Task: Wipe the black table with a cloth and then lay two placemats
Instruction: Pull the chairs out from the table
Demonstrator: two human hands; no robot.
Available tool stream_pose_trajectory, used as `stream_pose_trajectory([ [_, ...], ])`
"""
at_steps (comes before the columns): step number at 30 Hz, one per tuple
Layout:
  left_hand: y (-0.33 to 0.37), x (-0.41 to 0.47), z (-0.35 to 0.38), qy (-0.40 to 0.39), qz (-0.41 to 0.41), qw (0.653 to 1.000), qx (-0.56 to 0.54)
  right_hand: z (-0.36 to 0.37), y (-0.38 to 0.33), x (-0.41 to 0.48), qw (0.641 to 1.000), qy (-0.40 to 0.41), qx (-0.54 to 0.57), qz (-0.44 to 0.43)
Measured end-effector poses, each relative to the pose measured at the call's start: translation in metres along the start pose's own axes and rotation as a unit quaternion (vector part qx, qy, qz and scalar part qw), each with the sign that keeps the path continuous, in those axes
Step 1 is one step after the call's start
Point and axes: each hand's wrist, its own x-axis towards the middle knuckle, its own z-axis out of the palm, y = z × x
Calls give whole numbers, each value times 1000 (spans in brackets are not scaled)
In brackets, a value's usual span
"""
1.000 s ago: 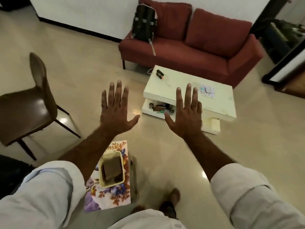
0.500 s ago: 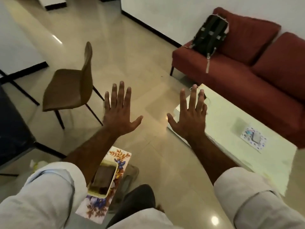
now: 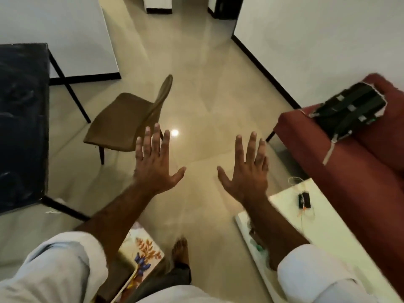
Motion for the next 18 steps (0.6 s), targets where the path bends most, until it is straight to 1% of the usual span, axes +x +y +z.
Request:
stream_pose_trajectory([
  [4,-26,51,12,-2,-34,999,10,18,-9,85,999,8,1,-47],
  [10,-60,116,29,-27,-119,992,16,49,-25,197,994,6,22,-109],
  [14,-82,158,53,-48,-187,981,27,81,-36,278,987,12,18,-160],
  [18,-96,204,75,-69,-241,967,37,107,-48,360,979,-1,46,-200],
])
